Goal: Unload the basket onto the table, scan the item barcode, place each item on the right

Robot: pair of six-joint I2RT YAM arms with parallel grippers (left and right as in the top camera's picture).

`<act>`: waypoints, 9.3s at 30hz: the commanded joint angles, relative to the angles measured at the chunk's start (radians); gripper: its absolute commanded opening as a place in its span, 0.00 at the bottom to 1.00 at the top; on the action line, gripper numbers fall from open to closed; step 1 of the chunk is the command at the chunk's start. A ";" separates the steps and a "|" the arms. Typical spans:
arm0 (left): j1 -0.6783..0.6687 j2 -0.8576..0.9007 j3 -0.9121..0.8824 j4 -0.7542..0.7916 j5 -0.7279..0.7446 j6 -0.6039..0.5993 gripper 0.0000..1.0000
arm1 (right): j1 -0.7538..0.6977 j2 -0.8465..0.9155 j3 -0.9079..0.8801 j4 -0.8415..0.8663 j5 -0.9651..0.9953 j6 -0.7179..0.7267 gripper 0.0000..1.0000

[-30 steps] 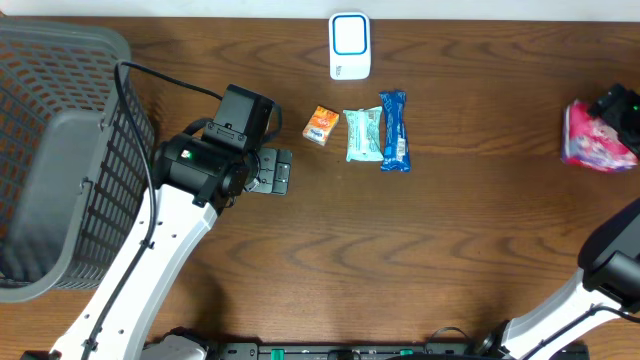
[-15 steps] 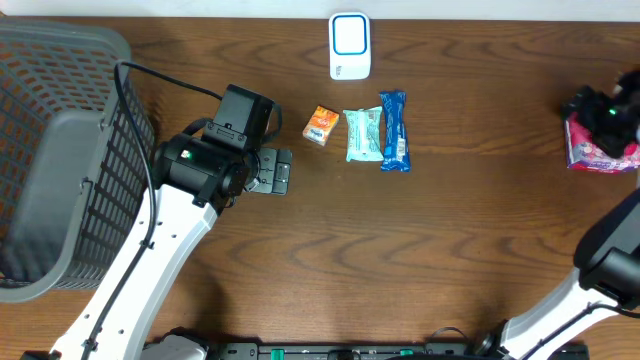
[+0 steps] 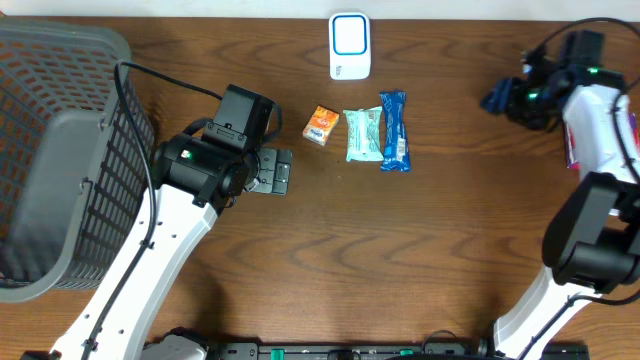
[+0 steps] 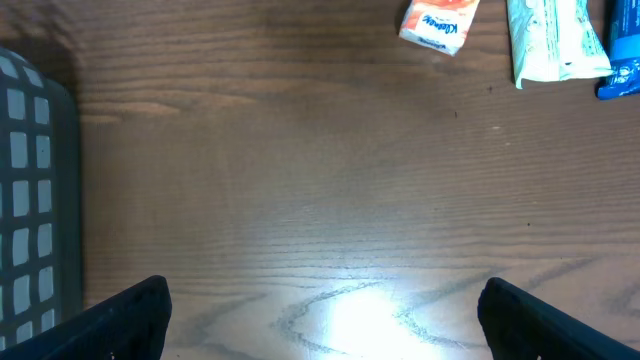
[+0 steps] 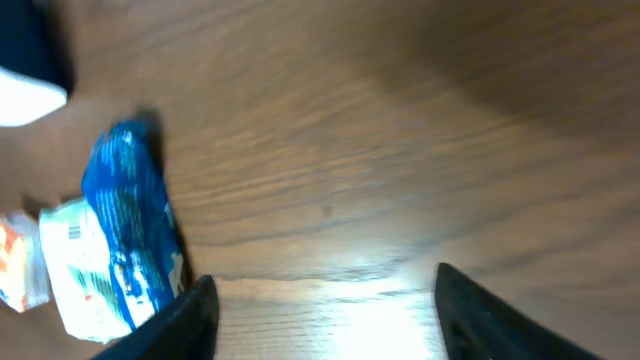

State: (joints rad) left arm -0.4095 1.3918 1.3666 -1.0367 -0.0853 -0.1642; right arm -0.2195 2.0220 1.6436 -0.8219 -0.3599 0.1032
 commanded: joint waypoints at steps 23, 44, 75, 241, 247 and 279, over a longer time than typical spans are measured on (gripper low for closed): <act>0.000 0.003 -0.002 -0.002 -0.009 -0.013 0.98 | 0.233 -0.006 -0.306 0.526 -0.267 0.261 0.67; 0.000 0.003 -0.002 -0.002 -0.009 -0.013 0.98 | 0.304 0.149 -0.307 0.544 -0.113 0.307 0.40; 0.000 0.003 -0.002 -0.002 -0.009 -0.013 0.98 | 0.440 -0.149 -0.299 0.197 1.196 0.201 0.01; 0.000 0.003 -0.002 -0.002 -0.009 -0.013 0.98 | 0.235 0.140 -0.077 0.425 -0.417 0.447 0.01; 0.000 0.003 -0.002 -0.002 -0.009 -0.013 0.98 | 0.257 0.137 0.043 0.477 -0.447 0.502 0.01; 0.000 0.003 -0.002 -0.002 -0.009 -0.013 0.98 | 0.319 0.045 0.151 0.594 0.191 0.405 0.01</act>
State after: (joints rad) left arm -0.4095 1.3922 1.3666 -1.0367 -0.0853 -0.1642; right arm 0.1814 2.1483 1.7382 -0.1204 -0.2386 0.6640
